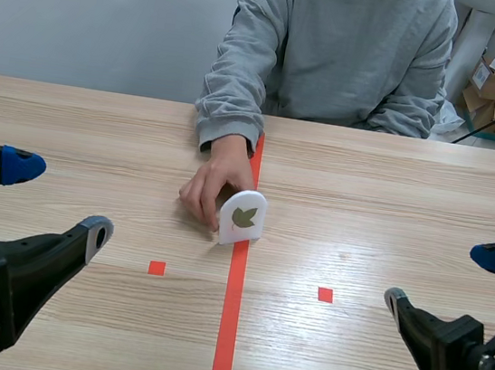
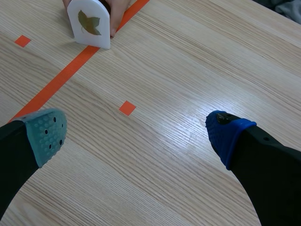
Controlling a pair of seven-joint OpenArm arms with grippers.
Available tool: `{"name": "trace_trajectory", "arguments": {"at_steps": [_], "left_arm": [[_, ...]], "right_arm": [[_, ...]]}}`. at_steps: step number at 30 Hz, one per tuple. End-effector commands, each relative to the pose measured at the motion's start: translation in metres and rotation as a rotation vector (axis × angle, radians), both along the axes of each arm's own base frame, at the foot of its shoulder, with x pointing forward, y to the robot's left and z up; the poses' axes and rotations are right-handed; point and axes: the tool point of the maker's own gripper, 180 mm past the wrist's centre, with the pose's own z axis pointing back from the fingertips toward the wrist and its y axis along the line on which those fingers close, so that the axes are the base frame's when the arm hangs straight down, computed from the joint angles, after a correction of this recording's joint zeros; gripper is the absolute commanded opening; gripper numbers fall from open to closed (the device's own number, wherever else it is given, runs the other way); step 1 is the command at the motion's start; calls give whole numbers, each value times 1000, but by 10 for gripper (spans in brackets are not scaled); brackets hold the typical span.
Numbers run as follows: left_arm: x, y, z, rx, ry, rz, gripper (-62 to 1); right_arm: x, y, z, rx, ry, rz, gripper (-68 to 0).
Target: Do the leaf sorting experiment
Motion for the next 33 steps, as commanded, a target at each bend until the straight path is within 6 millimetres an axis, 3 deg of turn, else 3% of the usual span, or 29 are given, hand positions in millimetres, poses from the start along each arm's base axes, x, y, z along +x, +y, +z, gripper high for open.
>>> {"name": "trace_trajectory", "arguments": {"at_steps": [1, 33], "left_arm": [[0, -1, 4, -20, -11, 2, -9], [0, -1, 4, -20, -11, 3, -9]], "right_arm": [[5, 1, 11, 4, -39, 9, -67], [3, -2, 4, -42, -11, 12, -67]]}}
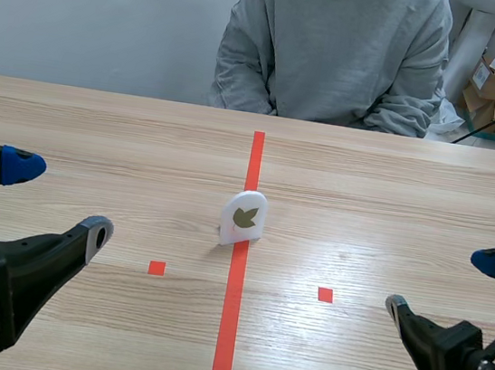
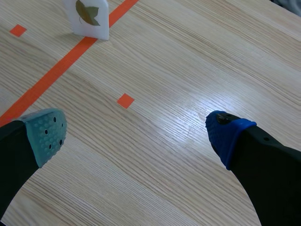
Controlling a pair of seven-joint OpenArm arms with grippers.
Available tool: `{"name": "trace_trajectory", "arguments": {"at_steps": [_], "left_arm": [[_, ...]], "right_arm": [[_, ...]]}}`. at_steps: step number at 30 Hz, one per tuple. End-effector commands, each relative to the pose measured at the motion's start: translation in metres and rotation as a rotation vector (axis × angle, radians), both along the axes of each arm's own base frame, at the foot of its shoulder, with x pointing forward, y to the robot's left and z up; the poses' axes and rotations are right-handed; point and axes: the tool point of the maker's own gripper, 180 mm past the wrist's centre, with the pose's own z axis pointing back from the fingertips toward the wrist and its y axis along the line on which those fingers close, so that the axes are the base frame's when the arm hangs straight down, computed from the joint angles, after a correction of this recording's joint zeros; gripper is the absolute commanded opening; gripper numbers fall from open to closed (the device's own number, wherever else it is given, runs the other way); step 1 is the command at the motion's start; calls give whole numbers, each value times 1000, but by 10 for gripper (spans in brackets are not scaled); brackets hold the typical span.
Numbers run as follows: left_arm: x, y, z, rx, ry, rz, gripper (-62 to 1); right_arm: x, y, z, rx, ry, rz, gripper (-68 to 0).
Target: Do the leaf sorting experiment
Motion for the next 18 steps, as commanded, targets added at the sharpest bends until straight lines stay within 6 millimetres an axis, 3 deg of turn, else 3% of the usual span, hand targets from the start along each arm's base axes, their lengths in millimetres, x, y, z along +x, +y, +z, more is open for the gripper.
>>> {"name": "trace_trajectory", "arguments": {"at_steps": [1, 18], "left_arm": [[0, -1, 4, -20, -11, 3, -9], [0, -1, 4, -20, -11, 3, -9]], "right_arm": [[5, 0, 9, -12, -31, 9, -67], [4, -7, -3, -86, 20, 6, -67]]}}
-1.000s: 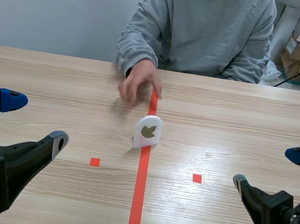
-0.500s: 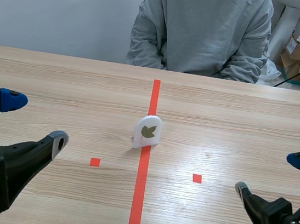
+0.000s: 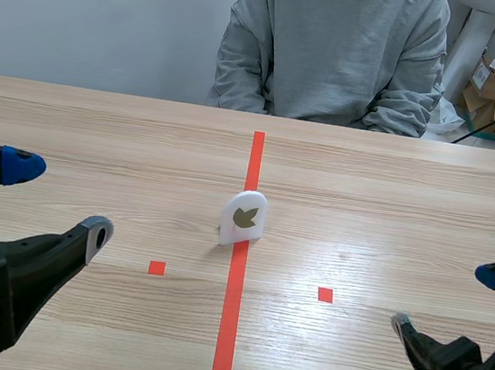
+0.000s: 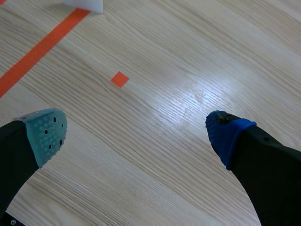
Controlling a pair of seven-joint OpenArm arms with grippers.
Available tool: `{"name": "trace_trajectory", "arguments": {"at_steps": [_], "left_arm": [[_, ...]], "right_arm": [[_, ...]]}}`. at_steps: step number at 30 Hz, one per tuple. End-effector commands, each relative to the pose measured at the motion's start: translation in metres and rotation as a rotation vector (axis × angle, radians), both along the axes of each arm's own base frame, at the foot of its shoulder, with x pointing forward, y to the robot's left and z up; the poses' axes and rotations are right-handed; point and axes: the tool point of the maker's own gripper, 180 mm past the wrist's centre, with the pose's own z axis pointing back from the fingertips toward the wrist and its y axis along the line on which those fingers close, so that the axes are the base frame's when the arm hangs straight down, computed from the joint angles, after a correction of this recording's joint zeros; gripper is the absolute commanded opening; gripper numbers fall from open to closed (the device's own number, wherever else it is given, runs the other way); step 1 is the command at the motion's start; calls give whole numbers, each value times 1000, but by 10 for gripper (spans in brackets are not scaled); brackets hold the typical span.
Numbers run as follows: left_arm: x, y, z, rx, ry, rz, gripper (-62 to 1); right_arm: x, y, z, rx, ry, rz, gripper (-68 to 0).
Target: Do the leaf sorting experiment
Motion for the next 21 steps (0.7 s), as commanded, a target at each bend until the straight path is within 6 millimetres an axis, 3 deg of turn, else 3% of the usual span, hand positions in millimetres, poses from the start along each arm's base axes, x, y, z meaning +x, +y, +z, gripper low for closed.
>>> {"name": "trace_trajectory", "arguments": {"at_steps": [1, 5, 11, 18, 21], "left_arm": [[0, -1, 4, -20, -11, 3, -9], [0, -1, 4, -20, -11, 3, -9], [0, -1, 4, -20, -11, 2, -9], [0, -1, 4, -20, -11, 3, -9], [0, -1, 4, -25, -11, 8, -9]], "right_arm": [[11, -3, 9, -33, -33, 7, -67], [26, -12, 11, -102, -39, 0, -67], [56, -9, 16, -101, -68, 93, -67], [100, -6, -2, -78, -35, 182, -67], [123, 5, -9, -51, -27, 226, -67]]}}
